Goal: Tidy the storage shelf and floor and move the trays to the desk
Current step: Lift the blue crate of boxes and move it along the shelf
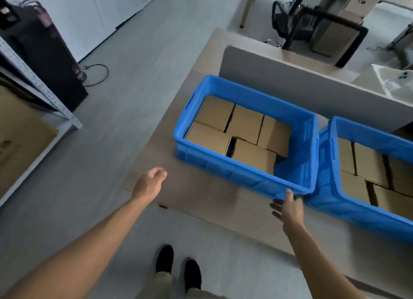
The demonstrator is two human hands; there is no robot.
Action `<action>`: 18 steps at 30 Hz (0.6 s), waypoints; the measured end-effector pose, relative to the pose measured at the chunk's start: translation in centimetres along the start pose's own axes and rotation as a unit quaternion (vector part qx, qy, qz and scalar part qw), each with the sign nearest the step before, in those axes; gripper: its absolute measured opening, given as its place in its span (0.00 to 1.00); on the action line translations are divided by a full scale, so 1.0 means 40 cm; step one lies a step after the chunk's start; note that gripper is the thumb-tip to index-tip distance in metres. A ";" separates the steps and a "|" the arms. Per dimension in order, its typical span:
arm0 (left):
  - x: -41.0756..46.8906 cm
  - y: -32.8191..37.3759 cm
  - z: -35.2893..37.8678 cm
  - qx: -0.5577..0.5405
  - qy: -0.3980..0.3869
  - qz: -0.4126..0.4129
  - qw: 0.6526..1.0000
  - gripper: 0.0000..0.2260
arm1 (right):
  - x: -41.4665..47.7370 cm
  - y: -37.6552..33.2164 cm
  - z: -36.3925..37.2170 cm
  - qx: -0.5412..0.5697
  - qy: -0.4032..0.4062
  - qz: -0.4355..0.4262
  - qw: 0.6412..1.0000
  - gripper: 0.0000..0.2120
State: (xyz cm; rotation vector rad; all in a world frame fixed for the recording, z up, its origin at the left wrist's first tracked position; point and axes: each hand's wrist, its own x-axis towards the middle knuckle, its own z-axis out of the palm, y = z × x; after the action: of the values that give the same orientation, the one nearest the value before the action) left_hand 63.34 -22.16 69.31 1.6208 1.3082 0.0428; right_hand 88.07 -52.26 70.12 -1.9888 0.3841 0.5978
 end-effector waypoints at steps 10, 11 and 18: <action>-0.477 -0.652 -0.135 -0.164 0.116 -0.248 0.948 0.07 | -0.353 0.228 0.419 -0.463 -0.395 -0.149 0.779 0.09; -0.532 -0.706 -0.145 -0.180 0.138 -0.264 0.937 0.07 | -0.409 0.249 0.468 -0.501 -0.416 -0.177 0.738 0.09; -0.878 -1.055 -0.178 -0.330 0.266 -0.392 0.817 0.09 | -0.879 0.432 0.798 -0.590 -0.531 -0.311 0.523 0.10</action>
State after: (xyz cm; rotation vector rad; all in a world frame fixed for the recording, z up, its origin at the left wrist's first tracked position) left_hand 14.86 -47.80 61.76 0.3992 2.0212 0.4211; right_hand 42.35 -31.45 64.64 -2.0903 -1.8980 1.6552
